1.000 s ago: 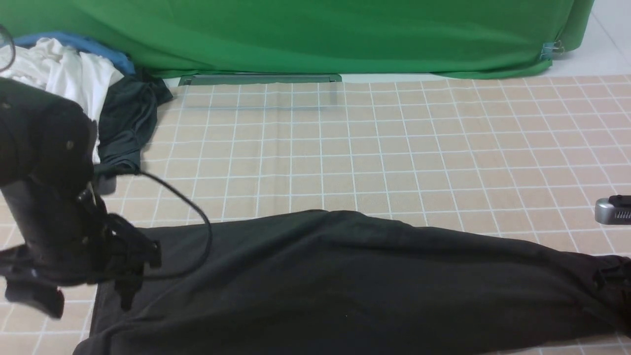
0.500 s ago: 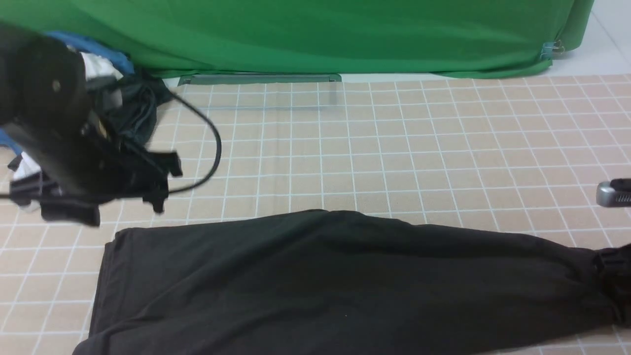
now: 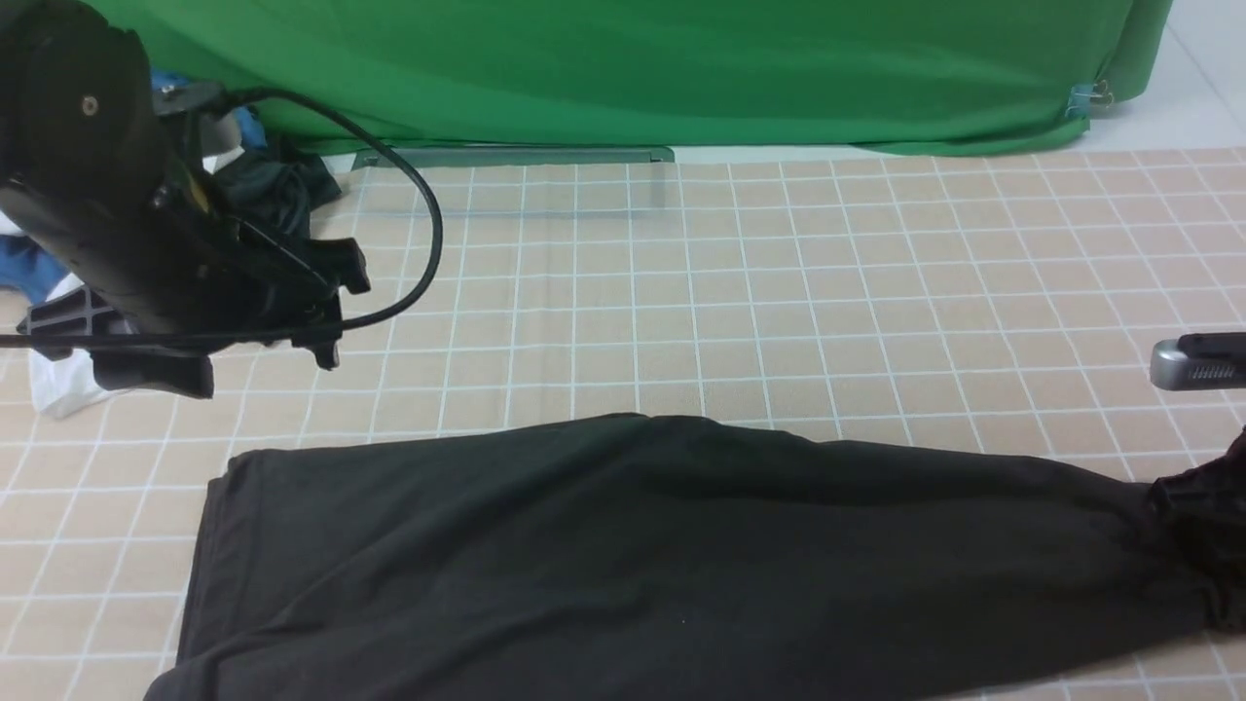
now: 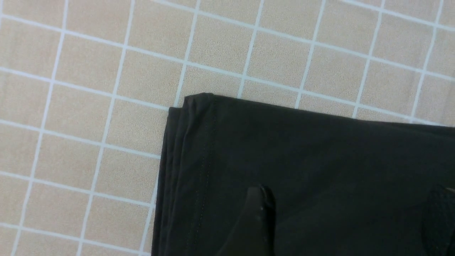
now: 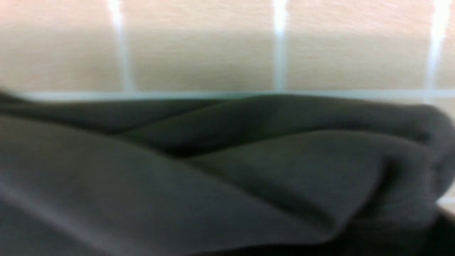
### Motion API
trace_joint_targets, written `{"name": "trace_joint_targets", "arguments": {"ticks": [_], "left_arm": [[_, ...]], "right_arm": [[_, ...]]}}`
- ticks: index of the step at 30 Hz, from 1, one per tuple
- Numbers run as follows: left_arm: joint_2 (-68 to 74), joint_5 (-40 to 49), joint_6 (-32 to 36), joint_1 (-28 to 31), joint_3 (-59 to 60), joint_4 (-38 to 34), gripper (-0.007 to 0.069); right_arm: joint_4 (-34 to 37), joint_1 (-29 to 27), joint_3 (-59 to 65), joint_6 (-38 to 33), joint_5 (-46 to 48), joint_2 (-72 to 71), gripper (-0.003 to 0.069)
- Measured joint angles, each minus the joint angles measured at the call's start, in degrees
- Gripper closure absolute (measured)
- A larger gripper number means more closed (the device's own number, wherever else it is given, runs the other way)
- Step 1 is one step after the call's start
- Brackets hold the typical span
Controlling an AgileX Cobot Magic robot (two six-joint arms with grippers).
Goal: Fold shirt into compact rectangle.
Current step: 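Pull the folded dark garment lengthwise by its ends to straighten it flat on the table, then fold the right end of the dark garment over onto its left end with the right gripper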
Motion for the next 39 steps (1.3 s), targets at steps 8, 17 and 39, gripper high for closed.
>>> {"name": "trace_joint_targets", "arguments": {"ticks": [8,17,39], "left_arm": [[0.0,1.6,1.5,0.0,-0.2,0.1,0.0065],[-0.5,5.3,3.0,0.0,-2.8,5.3,0.0165],[-1.8,4.7,11.6,11.1,-11.6,-4.5,0.0608]], "right_arm": [[0.0,0.1,-0.5,-2.9,1.4,-1.1,0.0552],[-9.4,-4.0,-1.5,0.9,4.8,-10.7,0.0594],[-13.3,0.0,-21.7,5.3,24.8,-19.2,0.0594]]}}
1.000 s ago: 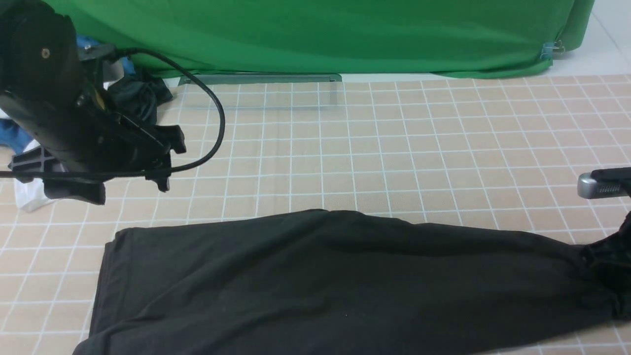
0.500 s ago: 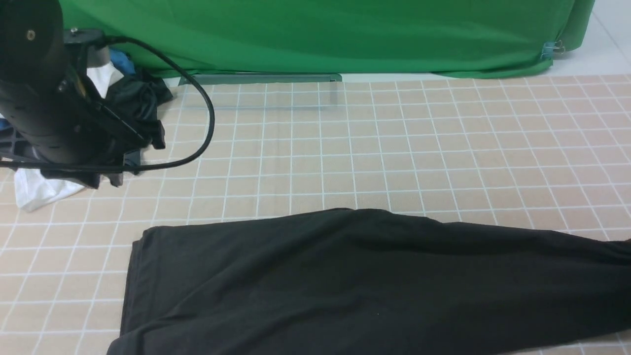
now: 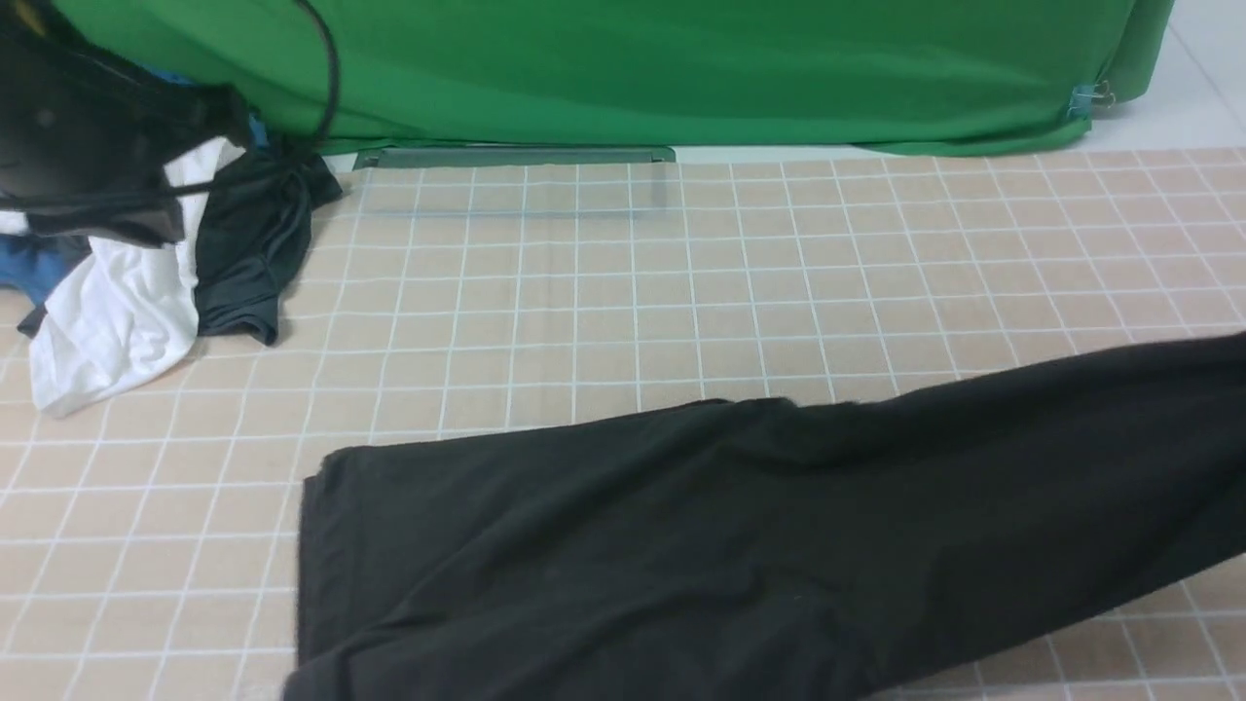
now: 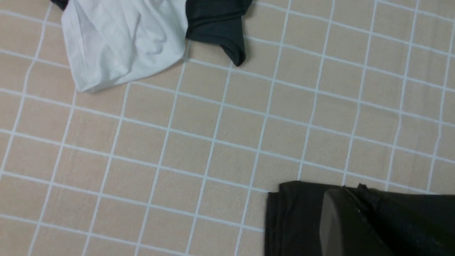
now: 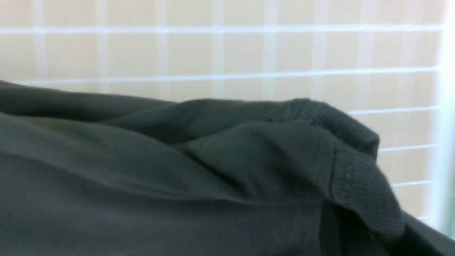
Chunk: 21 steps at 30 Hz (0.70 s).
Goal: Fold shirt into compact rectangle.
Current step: 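Fold the right end of the dark garment over onto its left end with the right gripper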
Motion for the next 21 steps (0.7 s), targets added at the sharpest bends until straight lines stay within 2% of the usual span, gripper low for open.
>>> {"name": "trace_joint_targets", "arguments": {"ticks": [8,12,15,16,18,20,21], "left_arm": [[0.0,0.6,4.2,6.1,0.0,-3.9,0.0608],[0.0,0.6,4.9,6.3,0.0,-4.7,0.0608],[0.0,0.6,5.2,6.3,0.0,-4.8,0.0608],[0.0,0.6,5.2,6.3,0.0,-4.8,0.0608],[0.0,0.6,6.6,6.3,0.0,-4.9,0.0608],[0.0,0.6,7.5,6.3,0.0,-5.2,0.0608],[0.0,0.6,8.4,6.3,0.0,-5.6,0.0608]], "right_arm": [[-4.2,0.0,-0.1,1.5,0.6,0.0,0.0594],[-0.3,1.9,-0.1,3.0,0.6,-0.7,0.0594],[5.8,8.2,-0.1,8.0,0.6,-1.1,0.0594],[6.2,8.7,-0.1,8.4,0.6,-1.1,0.0594],[9.5,17.7,-0.2,14.1,0.5,-0.7,0.0594],[10.2,21.3,-0.2,16.3,0.5,-0.1,0.0594],[10.6,26.3,-0.4,19.3,0.0,0.7,0.0594]]}}
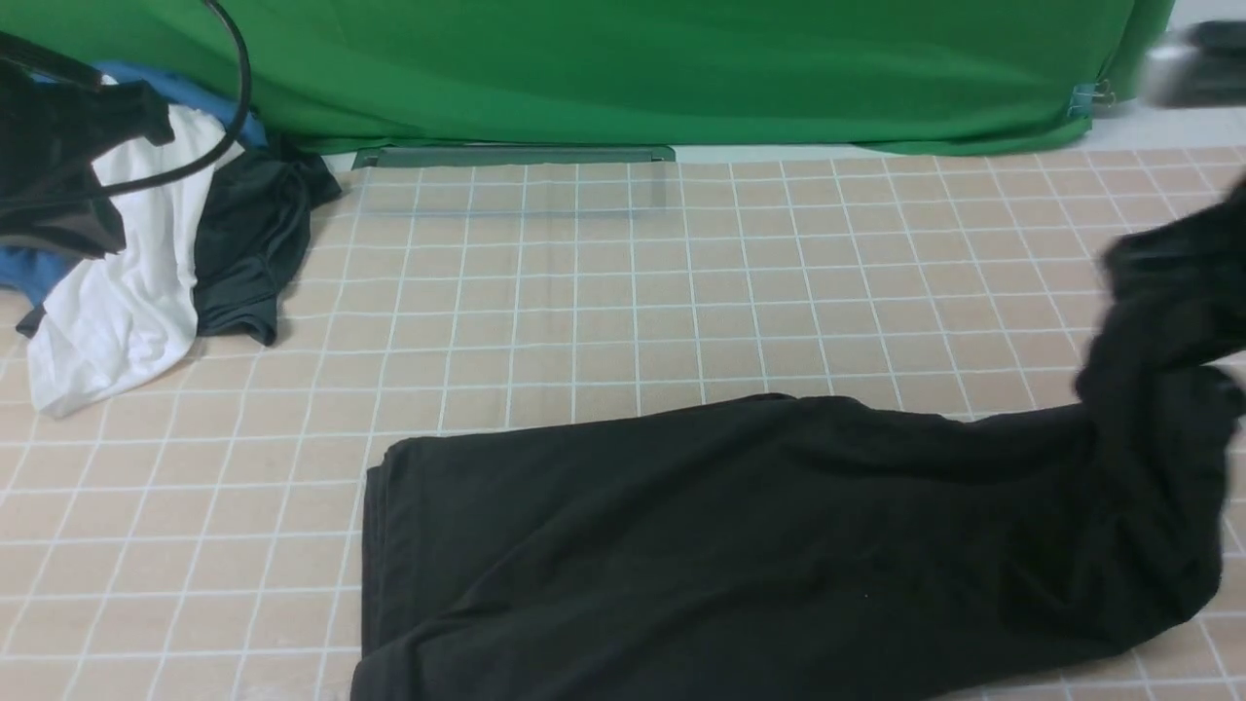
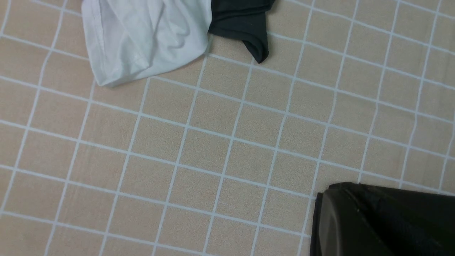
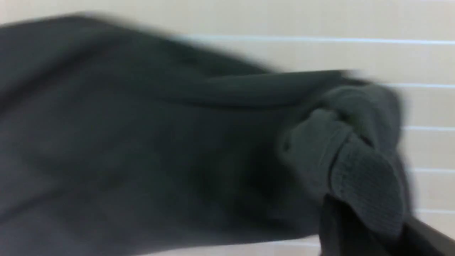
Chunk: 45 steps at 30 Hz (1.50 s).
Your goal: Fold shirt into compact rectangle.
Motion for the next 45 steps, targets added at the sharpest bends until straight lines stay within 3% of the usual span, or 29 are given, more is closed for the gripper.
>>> {"name": "trace_joint_targets", "arguments": {"ticks": [2,7,17,25,32,38,40,42,45], "left_arm": [[0.0,0.0,0.5,0.0,0.0,-0.6,0.0608],[0.0,0.0,1.6,0.0,0.0,-2.6,0.0608],[0.0,-0.2,2.2,0.0,0.0,-3.1,0.0608],[0.0,-0.3,3.7,0.0,0.0,-3.1,0.0608],[0.0,-0.3,3.8,0.0,0.0,-3.3,0.0608],[0.0,-0.4,3.8,0.0,0.0,-3.3,0.0608],[0.0,-0.4,3.8,0.0,0.0,-3.3,0.0608],[0.0,-0.4,3.8,0.0,0.0,-3.3,0.0608],[0.0,-0.5,3.8,0.0,0.0,-3.3,0.0608]], "right_arm": [[0.5,7.4,-0.1,4.5,-2.0,2.1,0.0594],[2.3,18.6,-2.7,9.6,-8.0,8.2,0.0594],[6.2,31.1,-19.5,10.8,-11.7,25.4,0.0594],[7.9,35.8,-25.3,10.8,-17.5,33.2,0.0575],[8.4,38.3,-25.4,11.9,-23.2,34.9,0.0517],[8.4,38.7,-25.8,9.4,-21.6,34.3,0.0300],[8.4,38.3,-25.8,6.4,-18.9,33.4,0.0281],[8.5,37.4,-25.8,3.4,-15.2,32.2,0.0328],[8.1,35.3,-25.8,-1.3,-9.2,31.0,0.0508]]}}
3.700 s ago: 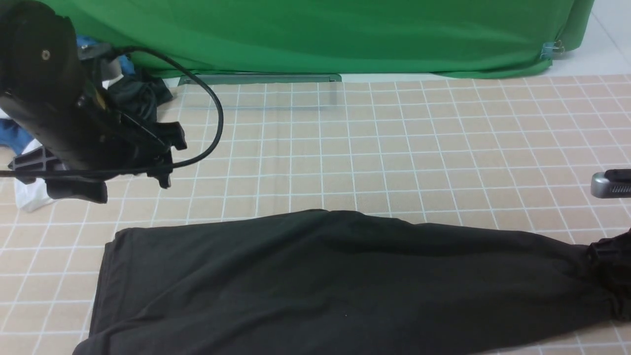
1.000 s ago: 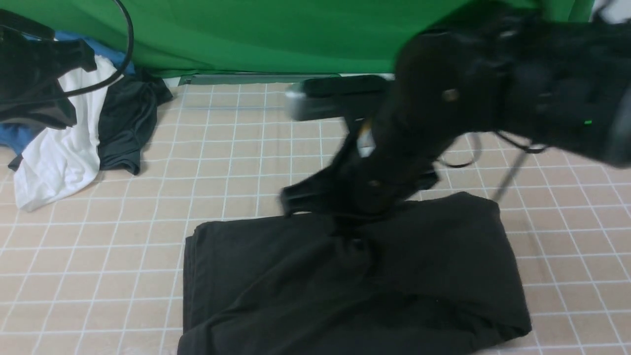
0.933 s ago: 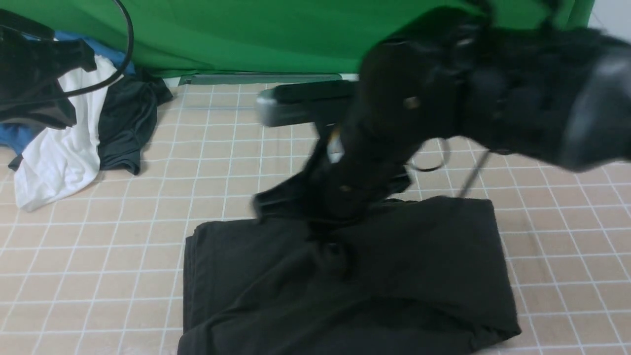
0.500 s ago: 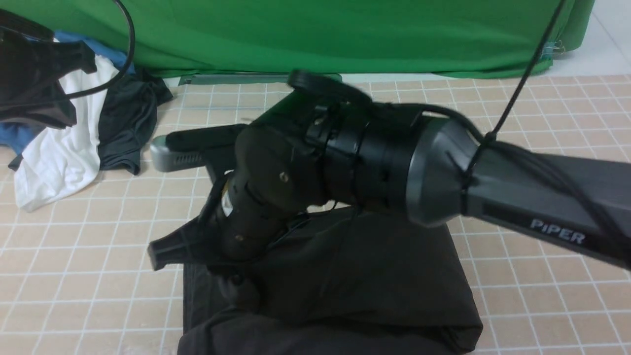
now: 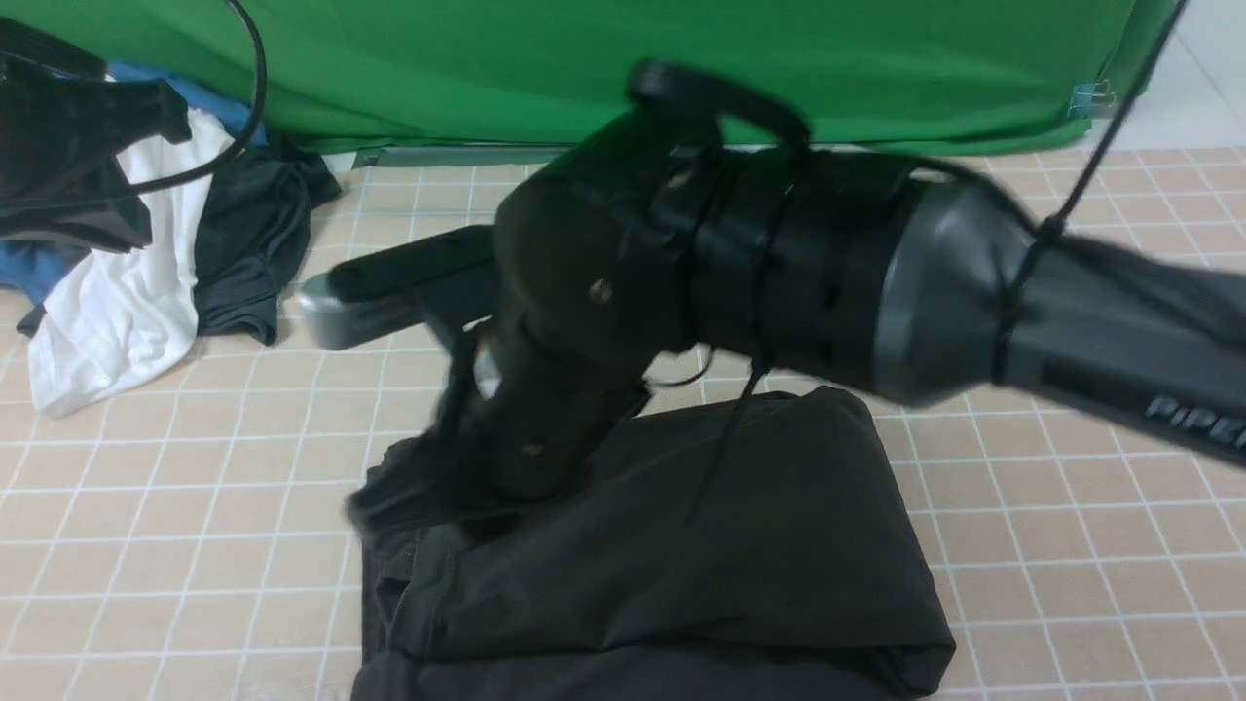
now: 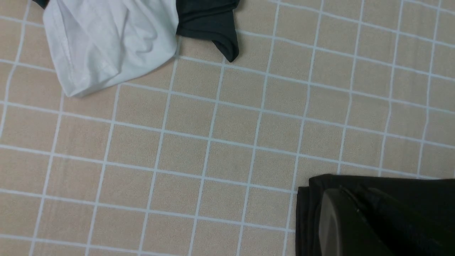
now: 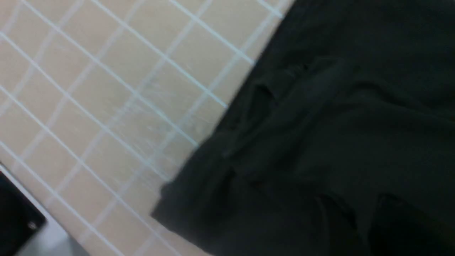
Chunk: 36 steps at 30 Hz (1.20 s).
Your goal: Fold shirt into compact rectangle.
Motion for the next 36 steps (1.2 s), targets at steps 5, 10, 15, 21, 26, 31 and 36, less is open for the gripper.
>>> {"name": "trace_joint_targets", "arguments": {"ticks": [5,10,15,21,26,31,36], "left_arm": [[0.0,-0.1,0.1,0.0,0.0,0.0,0.0608],[0.0,-0.4,0.1,0.0,0.0,-1.1,0.0608],[0.0,-0.8,0.1,0.0,0.0,-3.1,0.0608],[0.0,-1.0,0.1,0.0,0.0,-3.4,0.0608],[0.0,-0.3,0.1,0.0,0.0,-3.4,0.0608],[0.0,-0.9,0.1,0.0,0.0,-3.4,0.0608],[0.0,-1.0,0.1,0.0,0.0,-3.4,0.0608]], "right_arm": [[-4.7,-2.9,1.9,-3.5,8.2,-0.2,0.0627],[-7.0,-3.5,9.2,-3.8,6.6,-0.2,0.0628],[-7.1,-3.8,16.9,-3.3,-0.9,1.5,0.0629],[-7.1,-4.6,17.2,-6.0,0.4,-1.6,0.0634],[-7.9,-9.1,16.5,-7.9,6.2,-13.7,0.0634],[-9.3,-15.6,22.6,-7.9,8.1,-23.6,0.0634],[-7.3,-18.6,38.1,-6.1,-3.0,-25.1,0.0634]]}}
